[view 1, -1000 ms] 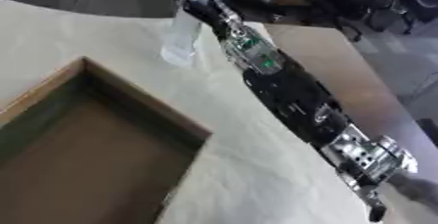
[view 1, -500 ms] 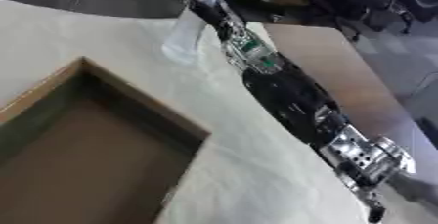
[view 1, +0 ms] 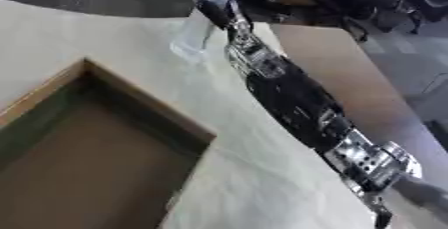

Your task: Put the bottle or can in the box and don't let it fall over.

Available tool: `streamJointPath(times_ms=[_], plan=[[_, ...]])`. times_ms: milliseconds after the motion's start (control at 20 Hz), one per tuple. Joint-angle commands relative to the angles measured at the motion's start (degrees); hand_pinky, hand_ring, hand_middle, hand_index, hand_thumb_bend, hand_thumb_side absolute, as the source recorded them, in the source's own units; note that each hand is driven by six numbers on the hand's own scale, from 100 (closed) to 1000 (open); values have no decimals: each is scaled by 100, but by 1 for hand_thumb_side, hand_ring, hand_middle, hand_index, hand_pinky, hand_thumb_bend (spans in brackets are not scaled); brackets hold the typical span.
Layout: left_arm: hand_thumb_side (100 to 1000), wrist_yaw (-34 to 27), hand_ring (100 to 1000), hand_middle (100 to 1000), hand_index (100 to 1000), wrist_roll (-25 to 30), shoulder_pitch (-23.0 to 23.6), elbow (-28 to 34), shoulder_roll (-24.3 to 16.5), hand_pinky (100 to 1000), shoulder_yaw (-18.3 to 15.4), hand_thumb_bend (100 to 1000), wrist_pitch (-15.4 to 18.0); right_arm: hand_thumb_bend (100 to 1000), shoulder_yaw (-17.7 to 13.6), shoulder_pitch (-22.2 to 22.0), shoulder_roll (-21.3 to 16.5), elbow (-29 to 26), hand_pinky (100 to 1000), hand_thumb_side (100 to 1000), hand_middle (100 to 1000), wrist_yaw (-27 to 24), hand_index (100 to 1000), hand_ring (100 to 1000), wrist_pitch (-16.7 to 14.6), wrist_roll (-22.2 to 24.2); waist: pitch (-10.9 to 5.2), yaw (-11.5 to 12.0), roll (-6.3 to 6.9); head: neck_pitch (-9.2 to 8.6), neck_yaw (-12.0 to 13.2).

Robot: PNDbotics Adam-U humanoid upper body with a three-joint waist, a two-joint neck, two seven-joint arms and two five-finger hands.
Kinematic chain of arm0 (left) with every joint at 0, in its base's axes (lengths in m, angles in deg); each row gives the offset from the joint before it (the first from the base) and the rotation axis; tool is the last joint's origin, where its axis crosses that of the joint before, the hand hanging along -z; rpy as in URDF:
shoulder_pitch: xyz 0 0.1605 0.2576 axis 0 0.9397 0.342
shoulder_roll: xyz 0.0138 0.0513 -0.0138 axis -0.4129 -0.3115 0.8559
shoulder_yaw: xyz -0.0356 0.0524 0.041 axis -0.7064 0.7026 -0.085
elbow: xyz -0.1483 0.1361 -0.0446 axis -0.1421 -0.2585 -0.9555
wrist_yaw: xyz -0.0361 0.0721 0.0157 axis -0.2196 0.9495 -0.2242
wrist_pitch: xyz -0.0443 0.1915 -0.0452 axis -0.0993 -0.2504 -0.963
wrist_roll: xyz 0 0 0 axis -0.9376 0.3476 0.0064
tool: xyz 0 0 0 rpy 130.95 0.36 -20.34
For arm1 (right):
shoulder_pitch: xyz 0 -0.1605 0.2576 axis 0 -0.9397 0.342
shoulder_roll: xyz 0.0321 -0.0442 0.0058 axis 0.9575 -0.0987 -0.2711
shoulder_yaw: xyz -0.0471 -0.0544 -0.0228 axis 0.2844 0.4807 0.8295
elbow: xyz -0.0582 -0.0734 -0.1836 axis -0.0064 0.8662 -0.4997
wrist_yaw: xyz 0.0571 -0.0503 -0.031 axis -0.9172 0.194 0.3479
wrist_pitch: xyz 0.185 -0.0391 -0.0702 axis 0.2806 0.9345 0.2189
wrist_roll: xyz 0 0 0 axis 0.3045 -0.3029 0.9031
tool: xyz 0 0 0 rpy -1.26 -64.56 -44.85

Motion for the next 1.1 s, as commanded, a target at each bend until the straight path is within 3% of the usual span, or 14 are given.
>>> streamJointPath(times_ms=[50,500,1100], plan=[[723,-24,1000,1000,748,9,-27,114,-69,1000,-73,176,-15,100,22,55,-150,-244,960,470,577,117,290,571,-51,-111,-124,-8,58,-2,-22],[727,-22,1000,1000,747,28,-25,132,-65,1000,-70,173,-49,100,91,47,-163,-638,911,433,506,134,204,506,-57,110,-160,-43,56,28,-11],[728,-28,1000,1000,741,31,4,162,-81,1000,-73,171,-93,100,111,7,-179,-763,862,420,462,-520,161,461,-47,80,-265,-139,81,91,13]])
